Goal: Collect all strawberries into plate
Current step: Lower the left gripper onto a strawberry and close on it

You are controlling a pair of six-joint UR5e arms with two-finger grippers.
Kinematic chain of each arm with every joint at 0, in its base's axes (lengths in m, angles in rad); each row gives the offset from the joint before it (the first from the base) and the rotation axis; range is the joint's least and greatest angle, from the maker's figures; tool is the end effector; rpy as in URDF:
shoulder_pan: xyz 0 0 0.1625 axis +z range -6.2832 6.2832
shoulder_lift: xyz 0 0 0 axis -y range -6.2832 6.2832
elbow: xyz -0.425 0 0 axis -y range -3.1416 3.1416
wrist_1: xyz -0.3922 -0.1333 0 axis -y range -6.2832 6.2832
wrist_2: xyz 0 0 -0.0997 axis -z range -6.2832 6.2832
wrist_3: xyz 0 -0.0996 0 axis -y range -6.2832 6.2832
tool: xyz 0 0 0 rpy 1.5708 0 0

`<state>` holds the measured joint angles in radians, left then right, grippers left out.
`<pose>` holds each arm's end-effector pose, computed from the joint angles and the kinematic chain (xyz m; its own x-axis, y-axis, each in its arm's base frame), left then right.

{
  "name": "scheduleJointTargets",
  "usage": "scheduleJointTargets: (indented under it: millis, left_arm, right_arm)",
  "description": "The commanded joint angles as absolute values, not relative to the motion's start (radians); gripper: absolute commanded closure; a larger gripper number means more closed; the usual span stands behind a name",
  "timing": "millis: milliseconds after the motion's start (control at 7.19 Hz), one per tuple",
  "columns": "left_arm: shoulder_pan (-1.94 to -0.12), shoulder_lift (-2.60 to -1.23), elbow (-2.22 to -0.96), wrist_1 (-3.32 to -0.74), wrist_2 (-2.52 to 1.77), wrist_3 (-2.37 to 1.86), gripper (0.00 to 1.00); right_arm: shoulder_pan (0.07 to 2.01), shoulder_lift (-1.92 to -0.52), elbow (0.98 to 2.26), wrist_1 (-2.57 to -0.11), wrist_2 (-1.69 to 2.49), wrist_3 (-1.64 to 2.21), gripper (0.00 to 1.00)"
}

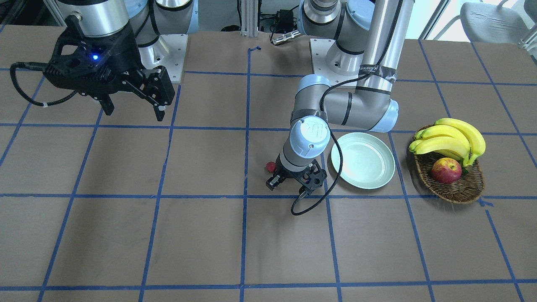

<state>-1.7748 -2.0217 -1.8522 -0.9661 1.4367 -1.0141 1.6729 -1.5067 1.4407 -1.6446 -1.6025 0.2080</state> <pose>-0.2577 -0.5218 0.1722 -0.6852 -0.7274 -0.0380 -0.7207 0.6695 0.1798 0.1836 -0.5151 0.5278 -0.9941 0.1080 0.0019 0.1067 0.9840 -0.1428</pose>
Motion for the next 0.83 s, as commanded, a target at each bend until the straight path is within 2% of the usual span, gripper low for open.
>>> scheduleJointTargets:
  millis: [0,417,695]
  left_arm:
    - [-1.775,-2.014,-1.853,-0.966,1.427,-0.993,1.00]
    - [-1.764,-1.964,-1.838,-0.997,1.545,-0.800,1.00]
    - [-1.694,-1.922,-1.769,-1.226,1.609,-0.595,1.00]
  right_arm:
    - [1.667,-1.505,1.448,-1.637,-1.589,0.119,0.00]
    - [1.669,-1.505,1.450,-1.612,-1.586,0.109,0.00]
    - [1.669,-1.503,1.450,-1.612,-1.572,0.104,0.00]
